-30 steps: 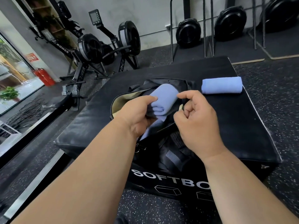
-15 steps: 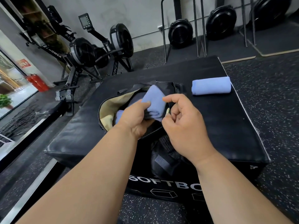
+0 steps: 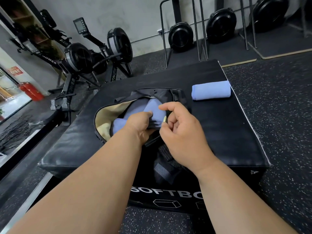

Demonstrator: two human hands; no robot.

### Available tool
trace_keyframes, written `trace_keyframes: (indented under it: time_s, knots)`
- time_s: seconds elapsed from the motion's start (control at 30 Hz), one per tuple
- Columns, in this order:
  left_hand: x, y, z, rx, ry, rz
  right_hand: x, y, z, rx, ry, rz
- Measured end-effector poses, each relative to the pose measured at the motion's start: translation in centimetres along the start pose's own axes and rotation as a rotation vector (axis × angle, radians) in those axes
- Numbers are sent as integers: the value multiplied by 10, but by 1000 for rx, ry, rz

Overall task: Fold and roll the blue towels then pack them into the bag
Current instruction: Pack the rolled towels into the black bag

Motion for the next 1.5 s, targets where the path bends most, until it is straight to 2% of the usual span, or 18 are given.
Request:
trace_keyframes:
  time_s: [0.1, 0.17, 0.27, 0.4, 0.5, 0.63, 0.73, 0.93, 1.1, 1.17, 1.33, 1.5]
  knots:
    - [1, -6, -4, 20, -48, 15, -1, 1, 2, -27, -5, -29]
    - [8, -9, -2, -15, -128, 67, 4, 0, 1, -52, -48, 20]
    - [23, -1, 7, -176, -310, 203, 16, -3, 1, -104, -167, 144]
    - [29, 38, 29, -436, -273, 336, 36, -1, 2, -141, -273, 291]
    - [6, 61, 52, -557, -217, 285, 52, 1, 2, -161, -328, 402]
    - [-39, 74, 67, -706, -305, 191, 76, 5, -1, -158, -414, 559]
    - [-80, 73, 69, -700, -367, 92, 97, 8, -1, -173, -427, 643]
    - [-154, 33, 58, -494, -534, -125, 131, 11, 8, -205, -449, 714]
    - [-191, -15, 43, -427, -775, -66, 154, 9, 17, -204, -432, 743]
    - [-199, -35, 36, -440, -889, -54, 161, 7, 20, -197, -426, 749]
    - [-220, -67, 29, -600, -1220, -29, 172, 4, 32, -203, -418, 738]
    - [-238, -84, 30, -661, -1314, -85, 176, 2, 41, -211, -414, 710]
Point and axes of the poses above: each hand's wrist, its own y-axis away from the middle knuckle, its own x-axis out of the back of the hand, z = x × y, the point moved 2 cm from there along -y, towards the middle knuckle, and after that the axes turned 7 degrees about -y, right-handed, at the moved point
